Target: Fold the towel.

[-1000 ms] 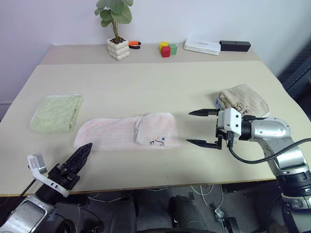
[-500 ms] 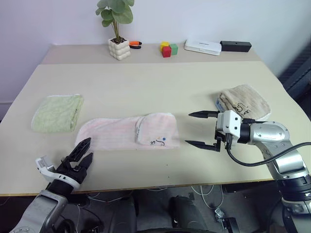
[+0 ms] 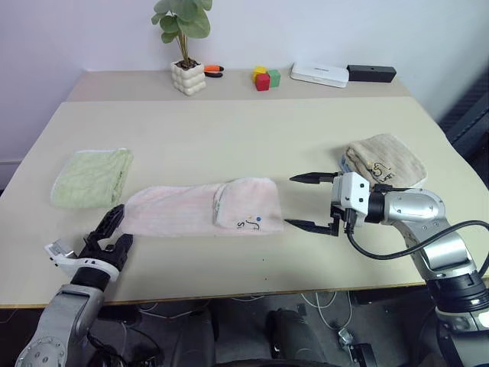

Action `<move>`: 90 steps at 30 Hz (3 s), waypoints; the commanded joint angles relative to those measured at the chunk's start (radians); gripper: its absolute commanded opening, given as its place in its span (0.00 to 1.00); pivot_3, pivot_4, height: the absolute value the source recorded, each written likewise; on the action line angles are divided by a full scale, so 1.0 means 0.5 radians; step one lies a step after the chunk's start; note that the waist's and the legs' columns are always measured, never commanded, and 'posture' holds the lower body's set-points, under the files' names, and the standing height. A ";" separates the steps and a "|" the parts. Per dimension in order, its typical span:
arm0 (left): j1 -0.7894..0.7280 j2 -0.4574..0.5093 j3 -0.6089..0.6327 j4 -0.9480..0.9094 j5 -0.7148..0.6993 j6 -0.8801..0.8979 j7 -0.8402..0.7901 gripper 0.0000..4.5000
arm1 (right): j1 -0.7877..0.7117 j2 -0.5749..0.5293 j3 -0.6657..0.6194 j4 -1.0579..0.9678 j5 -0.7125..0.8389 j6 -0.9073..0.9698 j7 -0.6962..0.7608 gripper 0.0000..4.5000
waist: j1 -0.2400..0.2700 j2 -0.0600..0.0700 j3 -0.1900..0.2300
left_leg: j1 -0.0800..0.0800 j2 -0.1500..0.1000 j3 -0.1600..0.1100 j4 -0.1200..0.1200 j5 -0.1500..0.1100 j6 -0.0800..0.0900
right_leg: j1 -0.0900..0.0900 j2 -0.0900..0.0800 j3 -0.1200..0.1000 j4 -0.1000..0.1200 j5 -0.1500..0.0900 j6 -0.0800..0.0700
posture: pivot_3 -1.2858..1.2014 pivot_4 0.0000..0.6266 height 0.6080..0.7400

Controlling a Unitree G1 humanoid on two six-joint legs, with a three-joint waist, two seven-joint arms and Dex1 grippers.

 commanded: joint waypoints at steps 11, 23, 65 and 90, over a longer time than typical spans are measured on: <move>-0.165 0.101 0.090 0.510 0.075 0.224 -0.199 0.14 | -0.025 0.007 -0.016 -0.085 -0.022 0.023 -0.062 1.00 | 0.000 0.022 -0.011 | 0.008 0.000 0.000 -0.004 0.000 0.000 | 0.006 -0.001 0.000 -0.002 0.000 0.000 | 0.52 0.24 1.00; -0.233 0.242 0.063 0.277 0.288 0.373 -0.412 0.01 | -0.030 0.019 -0.001 -0.049 -0.047 0.000 -0.068 1.00 | -0.002 0.027 -0.013 | 0.008 0.000 0.000 -0.004 0.000 -0.001 | 0.004 -0.001 0.000 -0.002 0.000 0.000 | 0.52 0.24 1.00; -1.671 0.026 -1.437 0.650 1.984 0.748 -1.719 0.01 | 0.516 -0.212 -0.577 -0.344 0.245 0.307 -0.145 1.00 | 0.002 0.008 -0.001 | -0.016 -0.003 -0.005 0.001 -0.003 -0.002 | -0.012 0.006 0.002 -0.004 0.004 0.011 | 0.52 0.24 1.00; -1.770 0.018 -0.567 0.375 1.334 1.338 -1.425 0.99 | 0.205 -0.153 -0.402 -0.036 0.173 0.174 -0.078 1.00 | -0.001 0.008 0.000 | -0.017 -0.003 -0.008 0.003 -0.003 -0.001 | -0.011 0.006 0.001 -0.002 0.008 0.020 | 0.52 0.24 1.00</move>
